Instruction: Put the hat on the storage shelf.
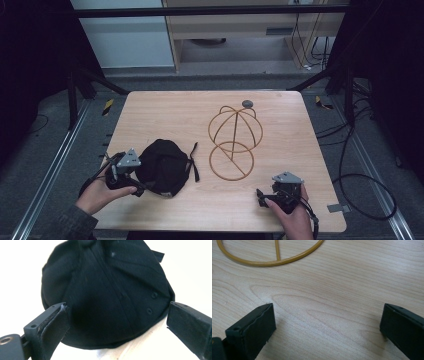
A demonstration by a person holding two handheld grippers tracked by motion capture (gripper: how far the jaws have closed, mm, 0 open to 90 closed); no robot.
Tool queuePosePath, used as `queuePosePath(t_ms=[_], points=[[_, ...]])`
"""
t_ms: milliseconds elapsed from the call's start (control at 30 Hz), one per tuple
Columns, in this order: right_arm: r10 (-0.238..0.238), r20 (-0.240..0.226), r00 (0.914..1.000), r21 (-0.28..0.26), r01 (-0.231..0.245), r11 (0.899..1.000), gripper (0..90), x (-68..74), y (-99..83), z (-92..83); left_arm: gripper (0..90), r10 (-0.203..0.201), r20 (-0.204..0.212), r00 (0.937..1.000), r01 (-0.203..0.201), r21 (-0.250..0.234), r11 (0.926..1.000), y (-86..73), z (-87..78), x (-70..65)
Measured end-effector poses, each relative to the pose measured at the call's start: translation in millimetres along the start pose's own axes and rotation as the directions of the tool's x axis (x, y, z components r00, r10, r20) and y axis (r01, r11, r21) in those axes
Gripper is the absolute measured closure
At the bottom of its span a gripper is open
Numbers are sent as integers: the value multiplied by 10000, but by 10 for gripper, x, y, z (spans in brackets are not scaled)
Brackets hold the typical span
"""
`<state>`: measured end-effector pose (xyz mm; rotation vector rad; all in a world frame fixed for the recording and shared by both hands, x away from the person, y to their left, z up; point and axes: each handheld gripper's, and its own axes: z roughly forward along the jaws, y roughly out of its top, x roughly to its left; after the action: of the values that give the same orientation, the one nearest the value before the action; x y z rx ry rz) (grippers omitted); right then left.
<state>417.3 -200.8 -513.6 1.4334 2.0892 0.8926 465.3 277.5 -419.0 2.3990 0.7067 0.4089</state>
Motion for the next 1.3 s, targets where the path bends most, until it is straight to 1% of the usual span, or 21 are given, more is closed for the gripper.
queuePosePath(t_ms=[100, 133, 200, 300, 333, 400, 433, 500, 567, 600, 633, 700, 767, 867, 967, 1000, 1067, 1167, 1200, 1267, 1300], points=[[-37, -13, 10000, -16, 37, 10000, 4, -3, -1, 0, 44, 65, 67, 10000, -65, 126, 9999, 169, 9, 44], [-34, -15, 10000, -20, 34, 10000, 4, -3, -1, 0, 49, 108, -26, 9999, -108, 202, 9997, 218, 18, 60], [-34, -14, 10000, -18, 34, 10000, 4, -3, -1, 0, 60, 63, -29, 10000, -62, 265, 9996, 254, 26, 73], [-39, -16, 10000, -18, 39, 10000, 4, -3, -1, 0, 89, 35, -8, 10000, -35, 436, 9990, 383, 44, 118], [-39, -16, 10000, -18, 39, 10000, 4, -3, -1, 0, 92, 35, -8, 10000, -35, 436, 9990, 383, 44, 118], [-37, -17, 10000, -19, 37, 10000, 4, -3, -1, 0, 96, 220, -10, 9998, -219, 666, 9975, 462, 52, 128], [-40, -17, 10000, -16, 40, 10000, 4, -3, -1, 0, 131, 390, 21, 9992, -390, 868, 9955, 515, 58, 135], [-38, -17, 10000, -19, 38, 10000, 4, -3, -1, 0, 147, 441, -28, 9990, -436, 940, 9946, 593, 74, 152], [-42, -19, 10000, -21, 42, 10000, 4, -4, -2, 0, 154, 541, 70, 9985, -546, 1104, 9924, 658, 100, 175], [-33, -40, 10000, -18, 33, 10000, 4, -3, -2, -2, 195, 597, 170, 9981, -613, 1195, 9909, 686, 114, 189], [-33, -40, 10000, -18, 33, 10000, 4, -3, -2, -2, 195, 544, 176, 9984, -562, 1212, 9910, 709, 134, 194], [-34, -40, 10000, -19, 34, 10000, 4, -3, -2, -2, 217, 595, 231, 9980, -622, 1374, 9886, 753, 169, 210], [-33, -40, 10000, -16, 33, 10000, 4, -3, -2, -2, 242, 575, 213, 9981, -600, 1433, 9879, 771, 199, 220], [-31, -42, 10000, -18, 30, 10000, 4, -3, -2, -2, 282, 518, 214, 9984, -547, 1728, 9834, 760, 267, 235], [-34, -39, 10000, -18, 34, 10000, 4, -3, -2, -2, 321, 415, 177, 9990, -440, 1791, 9828, 733, 298, 249], [-42, -23, 10000, -19, 42, 10000, 4, -4, -2, -1, 341, 323, 173, 9993, -348, 1744, 9841, 723, 307, 250], [-33, -39, 10000, -17, 33, 10000, 4, -3, -2, -2, 396, 367, 193, 9991, -397, 1915, 9807, 708, 316, 266], [-34, -40, 10000, -18, 33, 10000, 4, -3, -2, -2, 481, 412, 294, 9987, -460, 1844, 9818, 700, 327, 275], [-37, -39, 10000, -18, 37, 10000, 4, -3, -2, -2, 542, 421, 312, 9986, -471, 1815, 9823, 698, 327, 275], [-47, -23, 10000, -20, 47, 10000, 4, -4, -2, -1, 603, 350, 393, 9986, -415, 1765, 9834, 695, 325, 278], [-36, -40, 10000, -16, 35, 10000, 4, -3, -2, -2, 640, 260, 459, 9986, -332, 1642, 9859, 696, 316, 281]])
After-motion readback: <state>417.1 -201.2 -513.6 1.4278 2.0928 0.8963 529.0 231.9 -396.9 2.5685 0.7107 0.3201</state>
